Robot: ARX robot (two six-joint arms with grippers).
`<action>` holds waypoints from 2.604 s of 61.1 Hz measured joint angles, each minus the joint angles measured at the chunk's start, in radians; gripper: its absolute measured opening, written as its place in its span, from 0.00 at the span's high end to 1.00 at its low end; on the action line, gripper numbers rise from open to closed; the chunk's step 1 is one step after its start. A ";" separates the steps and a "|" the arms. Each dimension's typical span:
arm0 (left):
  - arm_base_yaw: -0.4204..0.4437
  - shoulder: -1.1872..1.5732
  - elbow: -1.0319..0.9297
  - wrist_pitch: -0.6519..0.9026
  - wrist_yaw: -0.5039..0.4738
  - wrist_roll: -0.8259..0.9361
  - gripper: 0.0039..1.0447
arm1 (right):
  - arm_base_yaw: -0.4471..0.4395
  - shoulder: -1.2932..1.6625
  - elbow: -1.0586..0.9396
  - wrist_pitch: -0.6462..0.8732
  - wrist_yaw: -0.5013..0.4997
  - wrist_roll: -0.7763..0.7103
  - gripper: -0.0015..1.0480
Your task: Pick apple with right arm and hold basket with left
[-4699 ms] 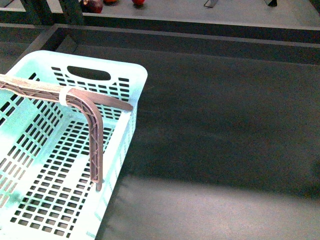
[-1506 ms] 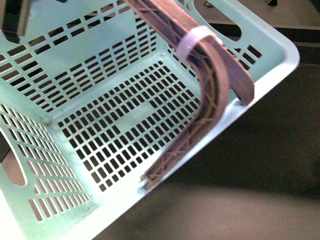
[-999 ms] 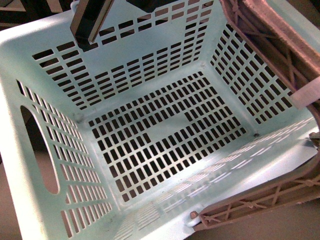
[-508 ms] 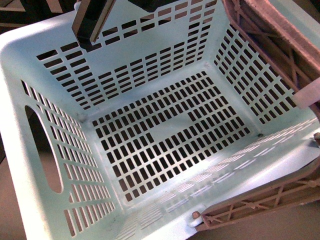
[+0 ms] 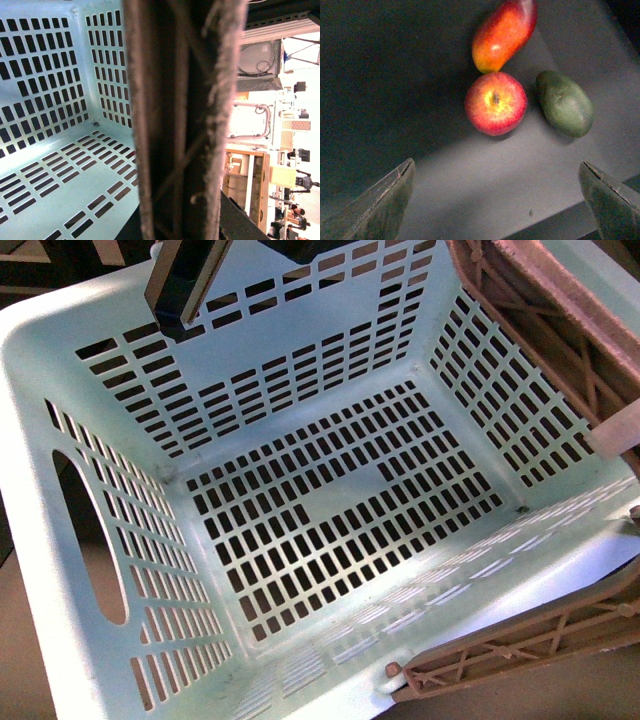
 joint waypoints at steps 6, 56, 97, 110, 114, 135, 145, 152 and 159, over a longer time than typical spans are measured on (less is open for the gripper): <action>0.000 0.000 0.000 0.000 0.001 0.000 0.94 | -0.014 0.156 0.055 0.030 0.024 -0.015 0.09; 0.000 0.000 0.000 0.000 0.001 0.000 0.94 | 0.054 0.493 0.442 -0.077 0.071 0.032 0.09; 0.000 0.000 0.000 0.000 0.000 0.000 0.94 | 0.019 0.582 0.505 -0.076 0.069 0.008 0.24; 0.000 0.000 0.000 0.000 0.001 0.000 0.94 | 0.032 0.457 0.365 -0.029 -0.023 -0.072 0.24; 0.000 0.000 0.000 0.000 0.001 0.000 0.94 | 0.054 0.335 0.294 -0.020 -0.069 -0.088 0.24; 0.000 0.000 0.000 0.000 0.000 0.000 0.94 | 0.208 -0.298 0.164 -0.251 -0.159 0.018 0.24; 0.000 0.000 0.000 0.000 0.001 0.000 0.94 | 0.307 -0.594 0.201 -0.389 -0.114 0.100 0.24; 0.000 0.000 0.000 0.000 0.001 0.000 0.94 | 0.397 -0.742 0.226 -0.463 -0.080 0.156 0.24; 0.000 0.000 0.000 0.000 0.001 0.000 0.94 | 0.529 -0.844 0.233 -0.518 -0.021 0.212 0.24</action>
